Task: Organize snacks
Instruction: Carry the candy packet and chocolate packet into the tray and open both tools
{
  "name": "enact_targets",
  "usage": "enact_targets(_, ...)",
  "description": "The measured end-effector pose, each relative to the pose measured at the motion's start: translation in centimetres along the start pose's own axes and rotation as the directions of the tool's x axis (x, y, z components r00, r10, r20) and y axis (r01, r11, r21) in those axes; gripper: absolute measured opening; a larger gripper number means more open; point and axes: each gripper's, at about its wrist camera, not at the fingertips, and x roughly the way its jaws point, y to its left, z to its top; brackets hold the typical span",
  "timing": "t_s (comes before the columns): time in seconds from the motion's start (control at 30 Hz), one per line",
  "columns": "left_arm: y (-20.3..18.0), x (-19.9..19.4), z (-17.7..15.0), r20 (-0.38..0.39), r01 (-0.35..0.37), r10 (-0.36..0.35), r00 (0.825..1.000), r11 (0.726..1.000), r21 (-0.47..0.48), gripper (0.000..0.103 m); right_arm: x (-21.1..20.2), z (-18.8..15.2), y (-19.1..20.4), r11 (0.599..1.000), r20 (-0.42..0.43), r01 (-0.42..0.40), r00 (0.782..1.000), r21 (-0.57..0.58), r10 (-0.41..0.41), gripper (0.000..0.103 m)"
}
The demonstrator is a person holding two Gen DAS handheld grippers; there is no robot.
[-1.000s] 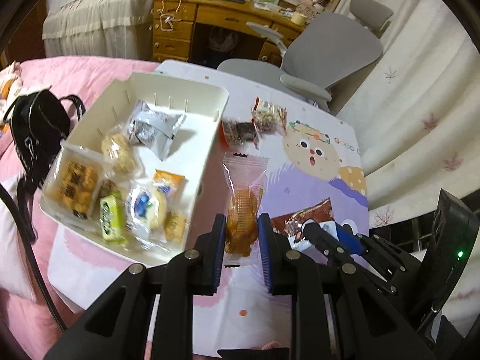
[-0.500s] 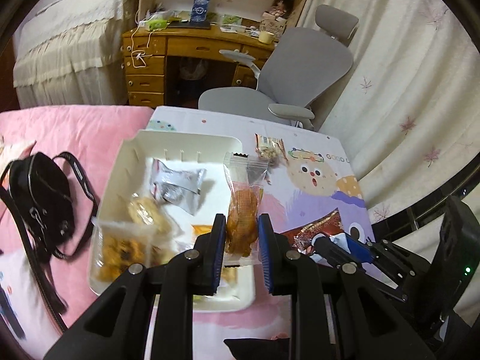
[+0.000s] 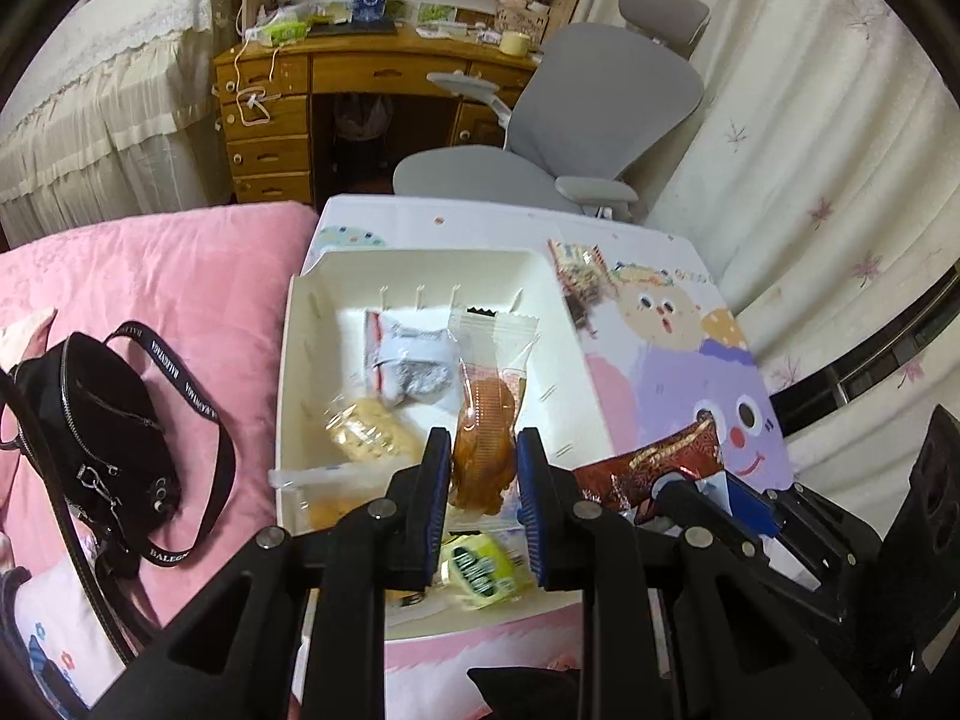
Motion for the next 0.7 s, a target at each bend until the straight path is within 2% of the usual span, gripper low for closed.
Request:
enact_targets(0.1, 1.6, 0.4, -0.4, -0.029, 0.01, -0.01, 1.0, 1.0, -0.006, 0.025, 0.9, -0.5, 1.5, 1.0, -0.027, 0.006, 1.0, -0.001, -0.006, 0.022)
enact_targets(0.13, 2.0, 0.5, -0.5, -0.034, 0.009, -0.01, 0.999, 1.0, -0.01, 0.032, 1.3, -0.6, 1.8, 1.0, -0.04, 0.008, 0.999, 0.001, -0.008, 0.023)
enact_targets(0.17, 2.4, 0.5, -0.6, -0.039, 0.004, -0.005, 0.999, 1.0, -0.011, 0.044, 1.6, -0.7, 2.0, 1.0, -0.051, 0.01, 0.999, 0.003, -0.01, 0.024)
enact_targets(0.23, 3.1, 0.8, -0.7, -0.055, -0.03, 0.03, 0.998, 1.0, -0.005, 0.062, 1.9, -0.9, 2.4, 1.0, -0.06, 0.007, 0.998, 0.016, -0.006, 0.027)
enact_targets(0.3, 3.6, 0.8, -0.9, -0.06, -0.027, 0.026, 0.998, 1.0, -0.004, 0.063, 2.2, -1.0, 2.5, 1.0, -0.074, 0.012, 0.997, 0.026, -0.01, 0.033)
enact_targets(0.4, 3.9, 0.9, -1.0, -0.079, -0.033, 0.033, 0.996, 0.999, 0.002, 0.07, 2.6, -1.0, 2.6, 0.999, -0.101, 0.034, 0.994, 0.034, -0.03, 0.039)
enact_targets(0.57, 4.1, 1.5, -1.4, -0.118, -0.025, 0.026, 0.993, 1.0, 0.012, 0.077, 2.6, -1.1, 2.0, 0.996, -0.158, 0.047, 0.987, 0.07, -0.035, 0.039)
enact_targets(0.7, 3.7, 2.5, -1.8, -0.171, -0.012, 0.014, 0.985, 1.0, 0.015, 0.077, 2.4, -1.5, 0.7, 0.989, -0.209, 0.047, 0.978, 0.142, -0.016, 0.039)
